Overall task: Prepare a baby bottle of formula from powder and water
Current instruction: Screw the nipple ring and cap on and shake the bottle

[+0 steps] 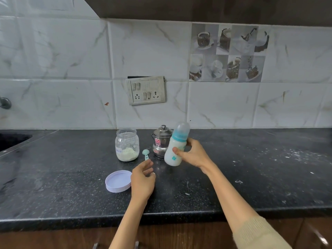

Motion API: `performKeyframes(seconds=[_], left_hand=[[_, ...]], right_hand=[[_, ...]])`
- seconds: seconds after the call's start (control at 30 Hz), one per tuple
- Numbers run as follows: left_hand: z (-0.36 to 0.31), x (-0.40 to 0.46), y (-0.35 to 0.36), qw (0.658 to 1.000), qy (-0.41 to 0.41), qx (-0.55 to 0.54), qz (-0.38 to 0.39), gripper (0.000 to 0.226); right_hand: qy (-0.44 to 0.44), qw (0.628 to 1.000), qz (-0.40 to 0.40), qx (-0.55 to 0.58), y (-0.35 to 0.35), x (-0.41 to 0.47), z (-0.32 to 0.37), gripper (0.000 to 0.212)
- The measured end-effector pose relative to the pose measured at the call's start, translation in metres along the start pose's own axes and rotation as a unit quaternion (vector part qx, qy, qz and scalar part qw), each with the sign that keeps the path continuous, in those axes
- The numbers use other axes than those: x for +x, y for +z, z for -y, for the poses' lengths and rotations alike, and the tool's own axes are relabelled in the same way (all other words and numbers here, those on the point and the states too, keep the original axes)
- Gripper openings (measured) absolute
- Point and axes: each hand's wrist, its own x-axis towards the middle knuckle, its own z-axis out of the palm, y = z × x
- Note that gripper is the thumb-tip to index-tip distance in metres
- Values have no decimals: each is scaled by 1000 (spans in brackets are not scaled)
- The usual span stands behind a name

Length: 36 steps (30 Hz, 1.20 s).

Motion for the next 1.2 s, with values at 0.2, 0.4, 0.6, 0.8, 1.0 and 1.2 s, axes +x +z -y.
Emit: performKeyframes(seconds=[0.2, 0.4, 0.6, 0.8, 1.0, 1.2], left_hand=[[0, 0, 0, 1000, 0, -3, 2, 51], [3, 2, 0, 1000, 3, 14, 12, 52], [6, 3, 0, 999, 5, 22, 26, 55], [8, 5, 0, 999, 5, 28, 36, 56], [9, 6, 0, 998, 7, 36, 45, 58], [8, 5, 0, 998, 6, 39, 45, 59]], right_hand=[[35, 995, -97, -12, -38, 29, -14, 50], [68, 991, -109, -37, -53, 44, -34, 51], [86, 990, -105, -41, -51, 55, -51, 53], [96, 991, -78, -58, -49, 63, -59, 54], [104, 989, -75, -67, -51, 66, -63, 53], [102, 990, -56, -76, -48, 66, -65, 55]])
